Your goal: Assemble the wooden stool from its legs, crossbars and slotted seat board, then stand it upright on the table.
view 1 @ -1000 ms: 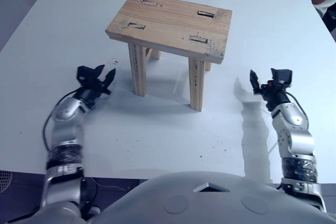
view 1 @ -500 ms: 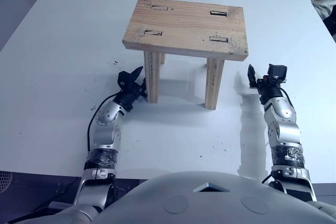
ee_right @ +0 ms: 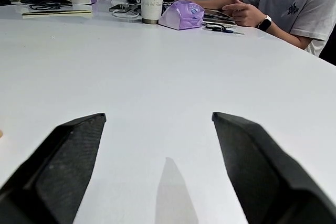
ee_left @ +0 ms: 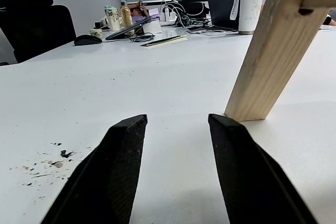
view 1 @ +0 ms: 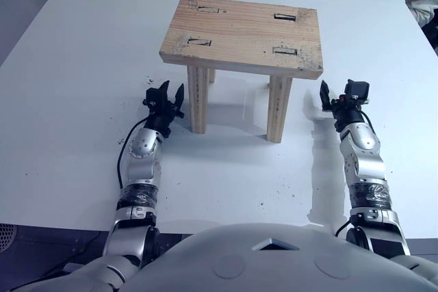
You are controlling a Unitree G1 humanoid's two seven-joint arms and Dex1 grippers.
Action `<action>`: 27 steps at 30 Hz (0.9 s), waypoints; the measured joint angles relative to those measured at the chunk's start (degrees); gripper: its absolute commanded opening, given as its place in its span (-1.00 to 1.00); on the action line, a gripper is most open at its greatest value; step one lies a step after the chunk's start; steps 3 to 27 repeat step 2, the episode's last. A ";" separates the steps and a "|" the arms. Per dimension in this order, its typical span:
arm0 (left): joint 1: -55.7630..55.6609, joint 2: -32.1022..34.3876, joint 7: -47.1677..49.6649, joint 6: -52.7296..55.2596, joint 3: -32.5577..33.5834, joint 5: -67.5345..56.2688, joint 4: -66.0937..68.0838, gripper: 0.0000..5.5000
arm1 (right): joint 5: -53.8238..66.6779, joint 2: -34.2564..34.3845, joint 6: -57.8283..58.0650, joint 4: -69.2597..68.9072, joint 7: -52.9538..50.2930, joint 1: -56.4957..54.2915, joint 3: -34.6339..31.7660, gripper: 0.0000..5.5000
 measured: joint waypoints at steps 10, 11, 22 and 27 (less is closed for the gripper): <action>-0.30 -0.11 0.86 -0.42 -0.05 0.38 0.65 -0.20 | -0.32 0.03 -0.71 0.54 -0.03 -0.20 0.16 0.37; -0.30 -0.11 0.86 -0.42 -0.05 0.38 0.65 -0.20 | -0.32 0.03 -0.71 0.54 -0.03 -0.20 0.16 0.37; -0.30 -0.11 0.86 -0.42 -0.05 0.38 0.65 -0.20 | -0.32 0.03 -0.71 0.54 -0.03 -0.20 0.16 0.37; -0.30 -0.11 0.86 -0.42 -0.05 0.38 0.65 -0.20 | -0.32 0.03 -0.71 0.54 -0.03 -0.20 0.16 0.37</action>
